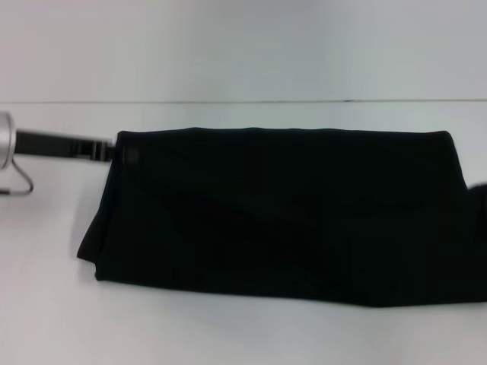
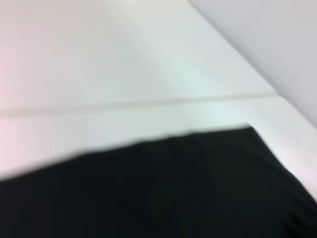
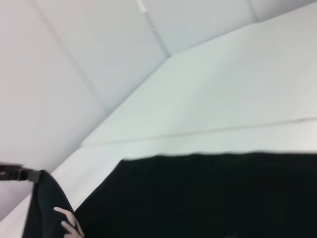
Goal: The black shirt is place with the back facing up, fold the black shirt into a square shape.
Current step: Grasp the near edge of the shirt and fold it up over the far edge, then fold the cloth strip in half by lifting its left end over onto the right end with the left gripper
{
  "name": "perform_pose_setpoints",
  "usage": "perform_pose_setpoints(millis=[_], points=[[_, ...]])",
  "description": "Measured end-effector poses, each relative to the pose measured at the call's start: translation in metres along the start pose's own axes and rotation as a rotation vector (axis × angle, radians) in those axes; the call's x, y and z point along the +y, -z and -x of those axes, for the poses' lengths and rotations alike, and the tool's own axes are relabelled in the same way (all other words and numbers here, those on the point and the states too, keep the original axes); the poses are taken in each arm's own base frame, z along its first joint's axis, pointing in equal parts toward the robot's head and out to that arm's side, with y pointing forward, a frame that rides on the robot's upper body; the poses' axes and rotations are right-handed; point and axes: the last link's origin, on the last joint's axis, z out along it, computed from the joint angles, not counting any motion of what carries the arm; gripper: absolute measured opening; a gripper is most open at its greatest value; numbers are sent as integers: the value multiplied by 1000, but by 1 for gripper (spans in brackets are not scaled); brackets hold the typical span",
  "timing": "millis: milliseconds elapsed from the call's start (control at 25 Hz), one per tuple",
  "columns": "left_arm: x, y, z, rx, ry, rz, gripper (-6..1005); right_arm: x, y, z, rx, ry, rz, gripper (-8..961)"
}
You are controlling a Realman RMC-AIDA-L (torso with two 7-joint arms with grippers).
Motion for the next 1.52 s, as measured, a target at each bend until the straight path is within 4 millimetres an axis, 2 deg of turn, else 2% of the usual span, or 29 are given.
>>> perform_pose_setpoints(millis=[160,280,480,800,1080,1520], points=[[-12,-14,-20,57,-21,-130,-1,-10,-29,21,-13,-26,-66,65],[-21,-26,-27,87,-35,-226,-2,-16,-52,34,-17,-42,-114,66],[-23,-49,-27,71,-104,-337,-1,-22,-87,45,21,-44,-206,66],[-20,-62,-29,65,-160,-390,-2,-20,-131,56,58,9,-305,65],[-18,-61,-38,81,-178,-394,-2,-20,-136,65,41,18,-325,65],[-15,-55,-57,112,-205,-415,-2,-19,-134,91,13,40,-324,66]])
